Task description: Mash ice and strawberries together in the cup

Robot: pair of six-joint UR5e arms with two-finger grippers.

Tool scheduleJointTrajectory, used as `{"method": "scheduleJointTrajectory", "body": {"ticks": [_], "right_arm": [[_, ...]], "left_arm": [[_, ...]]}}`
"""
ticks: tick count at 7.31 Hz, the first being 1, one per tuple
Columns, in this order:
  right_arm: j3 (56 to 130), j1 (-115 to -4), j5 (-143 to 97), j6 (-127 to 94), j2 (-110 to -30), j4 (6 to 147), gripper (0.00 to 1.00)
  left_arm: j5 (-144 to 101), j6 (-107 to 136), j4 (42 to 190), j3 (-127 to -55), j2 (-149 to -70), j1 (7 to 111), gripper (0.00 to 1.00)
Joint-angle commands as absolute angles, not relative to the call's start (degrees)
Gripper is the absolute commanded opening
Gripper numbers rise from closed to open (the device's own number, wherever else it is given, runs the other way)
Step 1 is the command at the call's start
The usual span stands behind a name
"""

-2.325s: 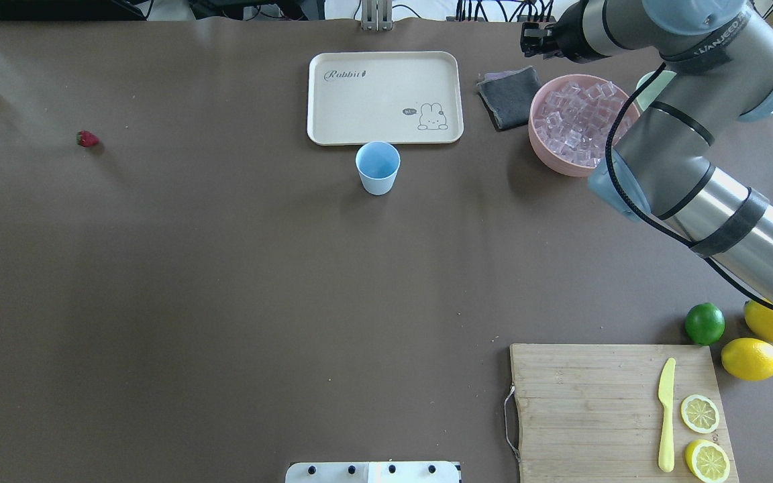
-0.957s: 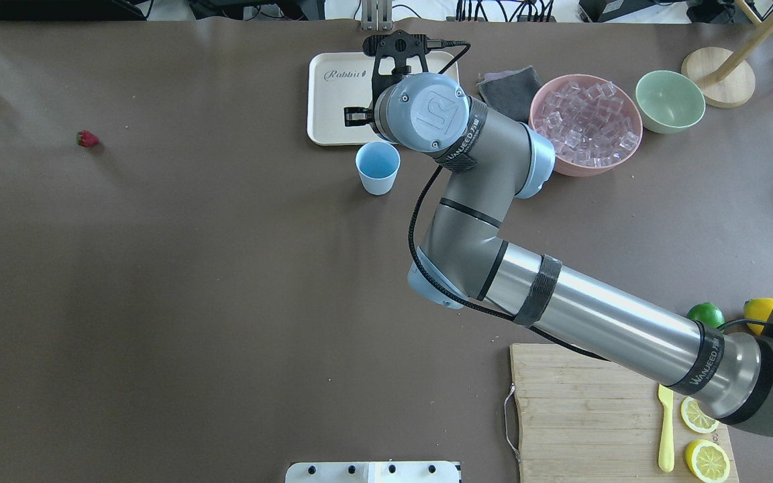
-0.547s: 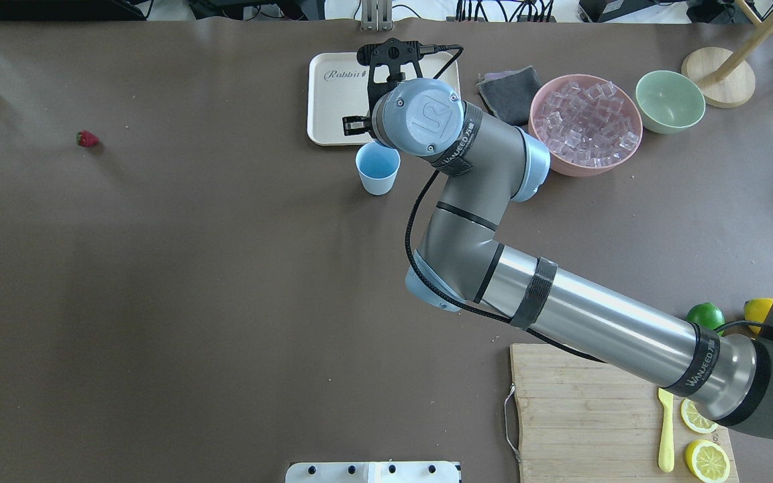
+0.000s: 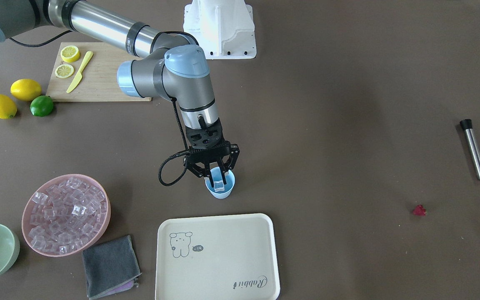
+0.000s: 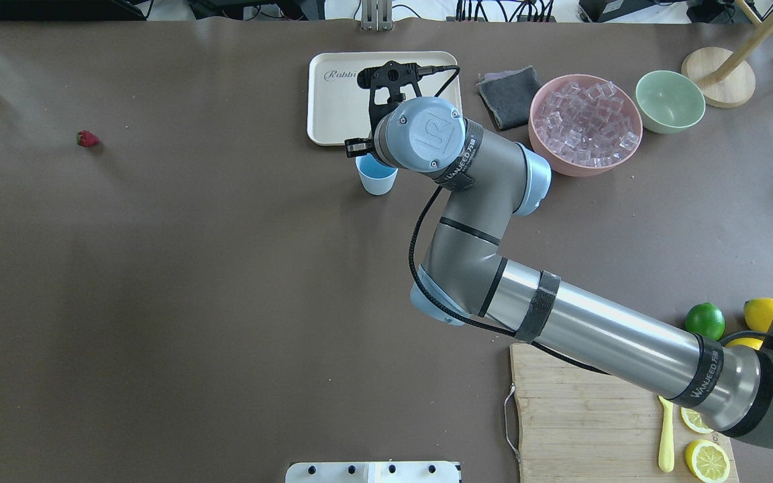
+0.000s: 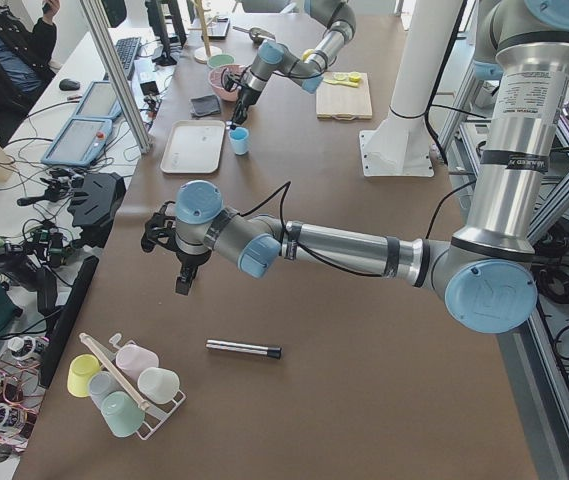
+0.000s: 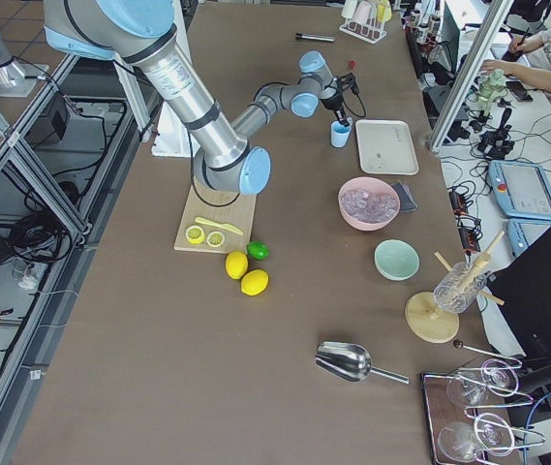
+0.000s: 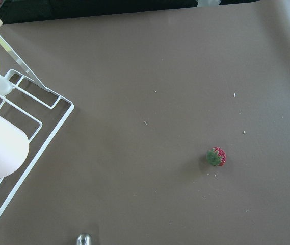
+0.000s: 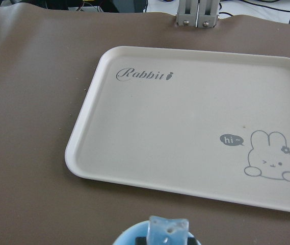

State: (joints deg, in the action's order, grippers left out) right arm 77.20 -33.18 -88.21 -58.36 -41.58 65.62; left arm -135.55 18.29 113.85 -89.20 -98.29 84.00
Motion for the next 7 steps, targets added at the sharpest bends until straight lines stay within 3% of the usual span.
{"method": "scheduleJointTrajectory", "body": {"ticks": [1, 2, 7], "right_arm": [[77.34, -32.43, -88.24, -58.45, -41.84, 65.48, 0.07], [78.39, -32.43, -88.33, -58.36, -42.01, 65.65, 0.99], [84.63, -39.61, -99.45, -56.62, -43.06, 72.49, 1.0]], "left_arm": [[-135.53, 18.37, 113.82, -89.03, -98.26, 84.02, 0.98], [-135.53, 18.28, 113.82, -89.03, -97.91, 84.02, 0.98], [-135.62, 18.37, 113.91, -89.47, -98.0, 84.11, 0.98]]}}
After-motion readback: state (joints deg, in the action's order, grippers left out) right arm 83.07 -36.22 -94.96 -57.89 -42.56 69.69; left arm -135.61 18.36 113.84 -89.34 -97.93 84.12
